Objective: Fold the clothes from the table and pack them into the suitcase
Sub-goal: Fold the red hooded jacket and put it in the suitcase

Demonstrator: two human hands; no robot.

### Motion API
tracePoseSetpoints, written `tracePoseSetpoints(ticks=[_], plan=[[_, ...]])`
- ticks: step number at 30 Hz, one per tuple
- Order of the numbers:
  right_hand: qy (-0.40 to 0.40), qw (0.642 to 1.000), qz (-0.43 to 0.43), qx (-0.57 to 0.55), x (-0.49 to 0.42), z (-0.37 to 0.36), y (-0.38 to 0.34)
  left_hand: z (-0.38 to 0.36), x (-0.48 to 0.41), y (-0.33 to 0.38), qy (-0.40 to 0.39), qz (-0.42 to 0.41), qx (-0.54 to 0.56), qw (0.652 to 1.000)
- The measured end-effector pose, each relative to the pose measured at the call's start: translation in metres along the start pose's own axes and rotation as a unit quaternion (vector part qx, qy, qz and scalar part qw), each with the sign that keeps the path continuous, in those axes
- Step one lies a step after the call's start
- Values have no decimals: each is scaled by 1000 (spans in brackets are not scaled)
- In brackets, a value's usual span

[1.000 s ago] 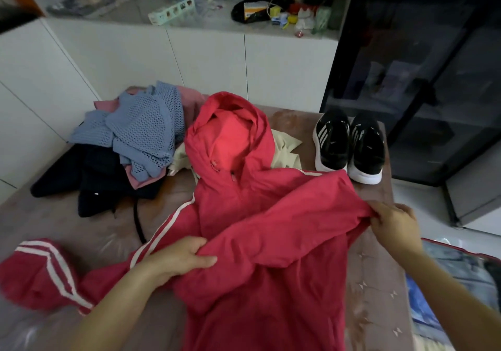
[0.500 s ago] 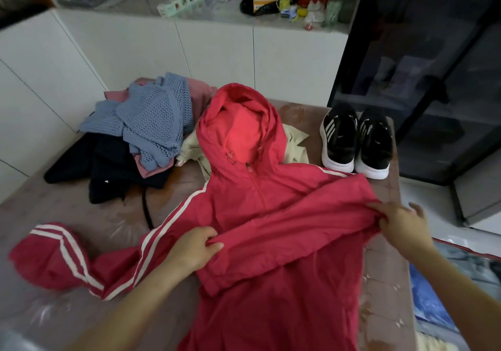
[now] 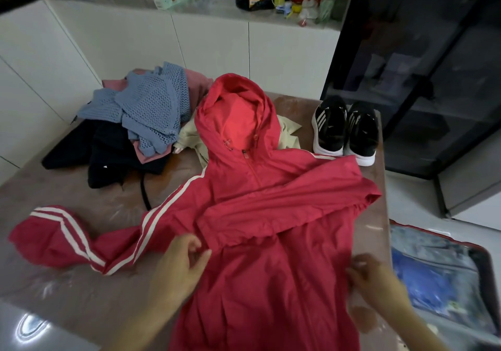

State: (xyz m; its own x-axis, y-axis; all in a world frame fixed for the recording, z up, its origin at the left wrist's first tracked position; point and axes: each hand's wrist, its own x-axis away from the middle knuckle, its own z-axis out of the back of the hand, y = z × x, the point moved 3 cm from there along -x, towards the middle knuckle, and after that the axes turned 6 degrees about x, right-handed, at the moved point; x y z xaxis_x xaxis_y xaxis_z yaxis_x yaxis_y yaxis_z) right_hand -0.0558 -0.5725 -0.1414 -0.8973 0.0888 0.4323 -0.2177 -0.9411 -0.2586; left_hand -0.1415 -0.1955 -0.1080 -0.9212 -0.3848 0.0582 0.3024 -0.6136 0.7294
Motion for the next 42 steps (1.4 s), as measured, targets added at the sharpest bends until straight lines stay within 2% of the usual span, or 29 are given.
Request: tracePoseSetpoints(ticks=[3,6,8,11,15,17,21,22,24,26,29,31,32,34,35,36,37,39,42], plan=[[-14,999,13,-37,29,-24,-9,-16,36,-41,-74,100,-92,988],[-51,994,12,-97,34,-29,-22,-28,57,-56,-100,192,-58,975],[-79,990,31,-115,39,-22,-25,-33,60,-51,-99,188,-51,976],[-111,970,52,-208,43,-13,-19,-34,64,-40,-72,158,-32,984],[-123,889,33,-440,59,-3,4,-31,78,-36,-1,146,14,989],[-88,871,31,-483,62,8,20,-29,85,-35,16,146,15,989],[25,894,12,-447,56,35,57,-29,93,-35,-11,167,6,986],[27,900,8,-434,55,38,63,-31,95,-35,-29,184,1,983],[7,925,11,-381,52,35,75,-33,98,-35,-48,204,-5,978],[-48,960,15,-274,54,24,82,-31,101,-38,-72,218,-4,973],[-108,963,17,-245,63,13,88,-31,106,-40,-174,225,25,958],[-136,931,21,-340,67,14,90,-31,110,-39,-208,218,54,952],[-149,896,15,-418,69,16,91,-31,111,-38,-205,212,74,953],[-205,799,4,-565,76,21,85,-31,114,-37,-183,215,128,951],[-227,766,-4,-601,80,23,80,-31,115,-36,-175,221,164,945],[-241,752,-16,-613,83,22,78,-33,118,-33,-168,235,205,935],[-246,750,-21,-614,87,22,73,-35,121,-30,-161,252,246,922],[-237,771,-16,-591,92,18,70,-38,128,-26,-169,286,311,891],[-259,807,19,-531,93,11,71,-38,130,-26,-179,299,339,874]])
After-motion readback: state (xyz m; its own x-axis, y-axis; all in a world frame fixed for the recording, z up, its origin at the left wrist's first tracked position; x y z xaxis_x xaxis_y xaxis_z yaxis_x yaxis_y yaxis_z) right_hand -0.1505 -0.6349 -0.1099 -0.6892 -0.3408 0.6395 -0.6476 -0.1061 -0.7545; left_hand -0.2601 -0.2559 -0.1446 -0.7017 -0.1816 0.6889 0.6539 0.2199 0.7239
